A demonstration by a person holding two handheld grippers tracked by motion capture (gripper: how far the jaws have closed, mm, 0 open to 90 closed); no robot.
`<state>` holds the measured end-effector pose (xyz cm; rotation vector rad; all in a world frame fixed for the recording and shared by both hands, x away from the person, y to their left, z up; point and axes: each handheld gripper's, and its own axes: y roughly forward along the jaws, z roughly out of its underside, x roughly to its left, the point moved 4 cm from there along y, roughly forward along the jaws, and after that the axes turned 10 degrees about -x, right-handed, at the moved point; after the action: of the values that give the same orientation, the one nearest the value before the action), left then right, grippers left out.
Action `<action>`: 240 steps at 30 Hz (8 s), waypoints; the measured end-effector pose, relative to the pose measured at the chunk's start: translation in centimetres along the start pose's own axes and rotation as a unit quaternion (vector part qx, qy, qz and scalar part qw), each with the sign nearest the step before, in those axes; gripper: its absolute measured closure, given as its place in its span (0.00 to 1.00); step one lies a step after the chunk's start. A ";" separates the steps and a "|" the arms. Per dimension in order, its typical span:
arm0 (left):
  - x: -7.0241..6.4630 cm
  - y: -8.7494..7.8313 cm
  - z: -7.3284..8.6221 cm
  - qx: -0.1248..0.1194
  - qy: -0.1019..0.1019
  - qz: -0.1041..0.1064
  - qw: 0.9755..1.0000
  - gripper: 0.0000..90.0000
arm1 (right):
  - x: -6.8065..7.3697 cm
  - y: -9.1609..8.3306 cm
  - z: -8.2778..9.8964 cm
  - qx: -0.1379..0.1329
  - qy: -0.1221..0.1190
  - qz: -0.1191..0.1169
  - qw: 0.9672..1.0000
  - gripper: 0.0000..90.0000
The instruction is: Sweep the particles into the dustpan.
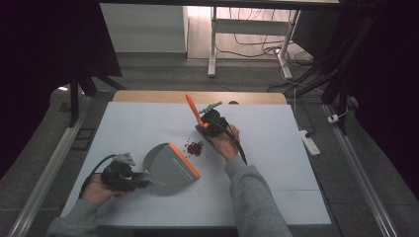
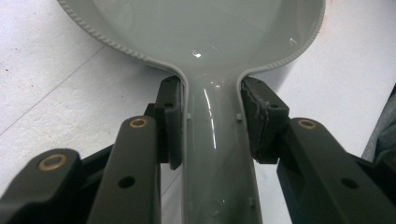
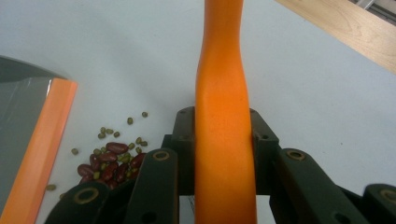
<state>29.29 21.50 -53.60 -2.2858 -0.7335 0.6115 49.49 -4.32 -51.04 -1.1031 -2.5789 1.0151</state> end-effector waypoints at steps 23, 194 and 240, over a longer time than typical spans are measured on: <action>-0.2 0.1 -0.1 0.000 0.000 -0.002 1.000 0.68 | 1.8 1.2 -0.5 0.020 -0.028 -0.011 0.999 0.79; 0.5 0.1 1.3 0.008 -0.029 -0.006 1.000 0.68 | 6.0 3.4 -2.6 0.008 -0.028 -0.105 0.994 0.79; 0.5 0.2 1.3 0.011 -0.029 -0.007 1.000 0.68 | 9.6 -1.1 -4.5 -0.062 0.008 -0.184 0.981 0.78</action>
<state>29.00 22.28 -54.75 -2.2497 -0.7664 0.6778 43.72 4.05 -48.02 -0.6151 -2.7215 0.7638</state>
